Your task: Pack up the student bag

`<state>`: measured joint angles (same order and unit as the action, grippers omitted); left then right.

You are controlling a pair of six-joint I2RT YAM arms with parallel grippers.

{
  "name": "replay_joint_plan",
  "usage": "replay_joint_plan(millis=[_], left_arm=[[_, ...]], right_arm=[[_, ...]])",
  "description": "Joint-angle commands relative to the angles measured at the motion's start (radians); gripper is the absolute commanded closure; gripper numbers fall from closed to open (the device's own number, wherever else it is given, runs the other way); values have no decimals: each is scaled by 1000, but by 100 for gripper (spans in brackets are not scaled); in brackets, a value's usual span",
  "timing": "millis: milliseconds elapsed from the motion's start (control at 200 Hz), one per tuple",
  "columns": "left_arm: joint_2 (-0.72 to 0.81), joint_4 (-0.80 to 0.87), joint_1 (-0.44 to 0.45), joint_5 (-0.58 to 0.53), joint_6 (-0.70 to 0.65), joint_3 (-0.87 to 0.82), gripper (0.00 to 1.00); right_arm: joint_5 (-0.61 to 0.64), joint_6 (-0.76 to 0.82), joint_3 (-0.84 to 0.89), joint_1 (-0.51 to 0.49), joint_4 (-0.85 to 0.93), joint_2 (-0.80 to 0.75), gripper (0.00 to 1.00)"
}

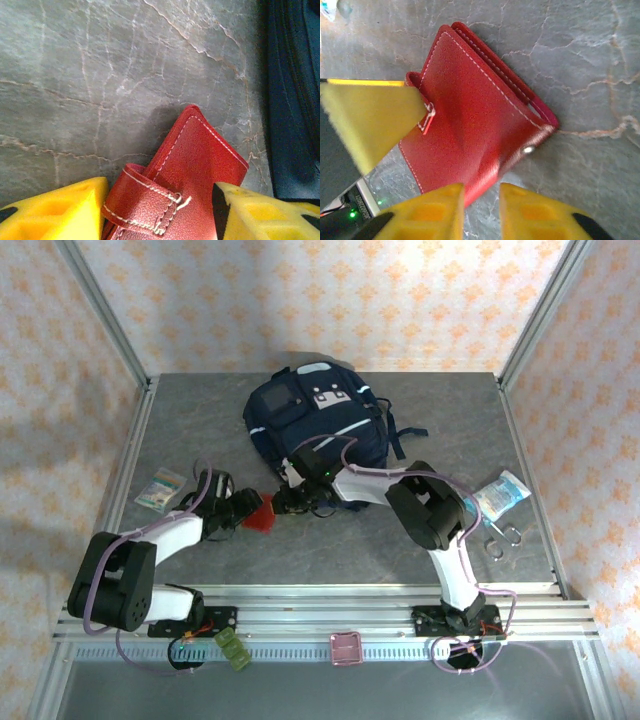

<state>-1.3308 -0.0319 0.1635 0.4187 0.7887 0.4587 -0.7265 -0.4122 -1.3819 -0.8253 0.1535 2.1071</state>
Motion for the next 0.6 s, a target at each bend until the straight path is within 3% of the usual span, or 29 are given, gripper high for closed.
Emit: replay_joint_plan(millis=[0,155,280,335,415,596], left_arm=[[2,-11,21,123,33,-42,48],[18,-59,28,173,41,-55,51],[50,-40,29,178,32,-55,74],[59,-19,31,172,22,-52,80],[61,14,30,179,-3,-40,98],[114,112,29,156,-44,16,100]], right_arm=[[-18,-11,-49,-1,18,49,84],[-37,-25,-74,-1,4,88,90],[-22,-28,-71,-1,5,90,90],[-22,-27,-65,-1,2,84,90],[-10,-30,-56,-1,-4,70,89],[22,-42,11,0,-42,-32,76]])
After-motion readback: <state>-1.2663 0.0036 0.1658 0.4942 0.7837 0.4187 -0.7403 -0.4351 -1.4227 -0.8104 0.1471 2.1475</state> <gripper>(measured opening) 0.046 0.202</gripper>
